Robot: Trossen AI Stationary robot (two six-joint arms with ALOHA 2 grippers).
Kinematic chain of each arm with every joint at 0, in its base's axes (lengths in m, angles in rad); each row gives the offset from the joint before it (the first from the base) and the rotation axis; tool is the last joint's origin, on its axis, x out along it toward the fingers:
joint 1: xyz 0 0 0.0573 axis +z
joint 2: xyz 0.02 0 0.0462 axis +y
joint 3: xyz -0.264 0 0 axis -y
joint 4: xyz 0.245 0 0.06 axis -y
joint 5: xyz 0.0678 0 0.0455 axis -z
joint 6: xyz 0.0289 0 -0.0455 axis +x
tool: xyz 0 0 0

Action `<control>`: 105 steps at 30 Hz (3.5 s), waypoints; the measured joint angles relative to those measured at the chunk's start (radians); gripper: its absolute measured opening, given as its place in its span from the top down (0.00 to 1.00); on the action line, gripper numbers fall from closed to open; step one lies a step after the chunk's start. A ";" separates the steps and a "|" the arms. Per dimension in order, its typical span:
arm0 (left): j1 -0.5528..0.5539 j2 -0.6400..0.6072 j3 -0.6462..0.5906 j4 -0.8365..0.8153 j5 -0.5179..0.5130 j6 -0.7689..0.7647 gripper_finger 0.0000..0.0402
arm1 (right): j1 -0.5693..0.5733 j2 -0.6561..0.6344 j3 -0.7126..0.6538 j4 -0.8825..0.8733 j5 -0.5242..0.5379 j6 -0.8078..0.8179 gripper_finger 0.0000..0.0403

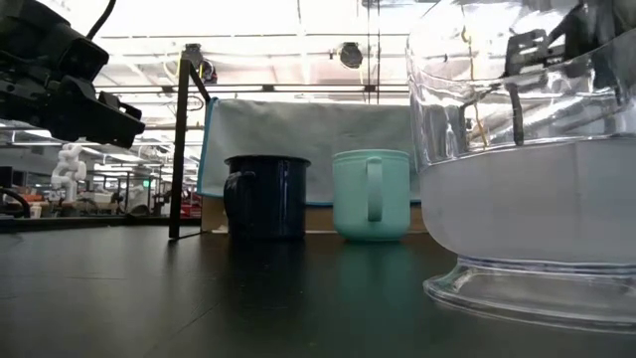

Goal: Stack small to large cups/mugs on shelf
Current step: Move the transparent mug to the center of the table

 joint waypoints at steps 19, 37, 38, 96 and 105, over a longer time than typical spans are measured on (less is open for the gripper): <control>0.000 0.000 0.000 -0.002 0.000 -0.013 0.94 | 0.126 0.002 -0.113 0.057 0.004 -0.032 1.00; 0.000 0.000 0.000 -0.003 0.000 -0.005 0.94 | 0.126 0.002 -0.133 0.119 0.010 -0.023 1.00; 0.000 0.000 0.000 -0.003 0.000 -0.005 0.94 | 0.126 0.002 -0.133 0.119 0.010 -0.023 1.00; 0.000 0.000 0.000 0.024 0.000 -0.057 0.94 | 0.369 0.576 0.664 -0.454 0.221 0.143 1.00; 0.000 0.000 0.000 0.024 0.000 -0.061 0.94 | 0.369 0.587 0.672 -0.459 0.289 0.180 1.00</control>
